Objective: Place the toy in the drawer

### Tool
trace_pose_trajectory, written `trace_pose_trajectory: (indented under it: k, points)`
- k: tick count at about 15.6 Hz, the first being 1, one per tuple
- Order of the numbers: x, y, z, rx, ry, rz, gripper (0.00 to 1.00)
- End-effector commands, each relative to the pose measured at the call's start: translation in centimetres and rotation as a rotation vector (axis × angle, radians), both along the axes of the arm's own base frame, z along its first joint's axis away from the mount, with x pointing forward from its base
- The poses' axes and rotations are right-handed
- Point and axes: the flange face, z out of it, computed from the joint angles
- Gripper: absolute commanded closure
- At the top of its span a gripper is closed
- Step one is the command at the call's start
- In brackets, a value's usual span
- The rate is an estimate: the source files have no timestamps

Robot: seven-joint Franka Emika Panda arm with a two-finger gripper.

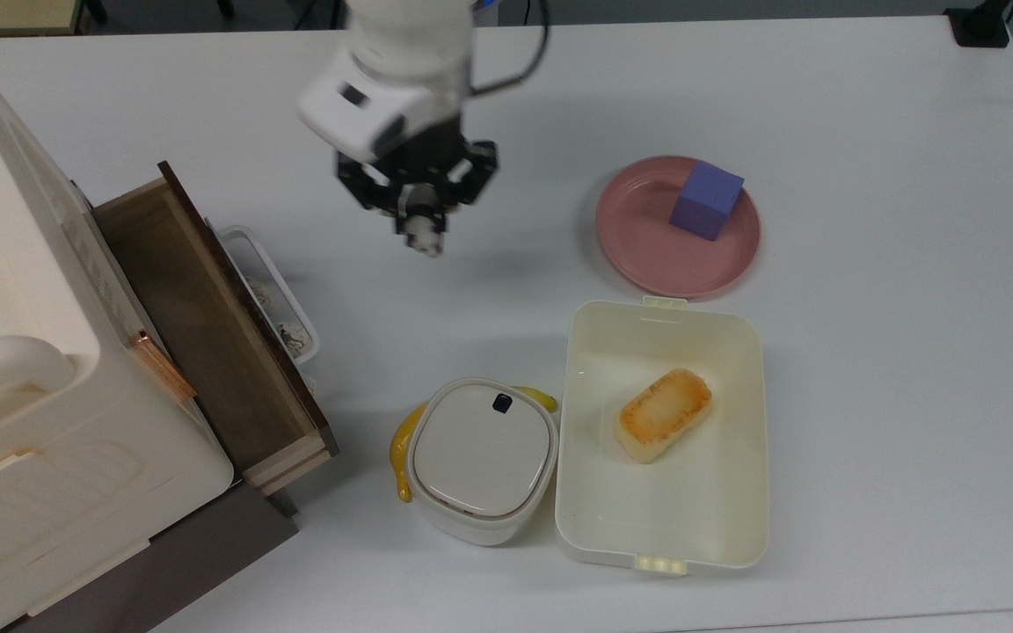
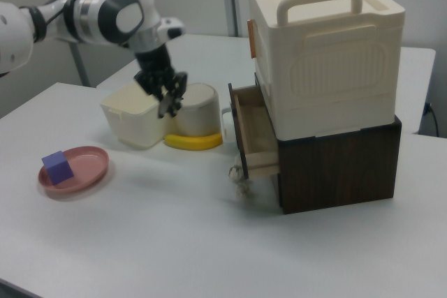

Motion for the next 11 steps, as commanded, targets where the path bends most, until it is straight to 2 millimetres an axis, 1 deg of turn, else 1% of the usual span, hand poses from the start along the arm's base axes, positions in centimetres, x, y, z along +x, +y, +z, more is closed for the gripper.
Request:
trace_pose_trajectory:
  k: [1,3,4,5,6,7,8,9,10,11]
  points:
    - [1.0,-7.1,3.7,-0.084,-0.109,0.105,1.0]
    - [1.3,-10.9,4.9,-0.159,-0.192,0.113,1.0]
    - [1.5,-12.5,5.0,-0.194,-0.216,0.117,1.0]
    - [1.6,-13.6,5.1,-0.227,-0.236,0.125,0.98]
    - [2.0,-14.1,4.5,-0.256,-0.249,0.137,0.97]
    - [2.3,-14.4,3.3,-0.278,-0.248,0.146,0.95]
    - [2.7,-14.5,2.0,-0.291,-0.247,0.152,0.91]
    - [2.8,-14.9,1.2,-0.299,-0.244,0.151,0.87]
    - [2.8,-15.7,0.4,-0.305,-0.233,0.141,0.77]
    - [2.9,-16.0,-0.2,-0.307,-0.223,0.138,0.53]
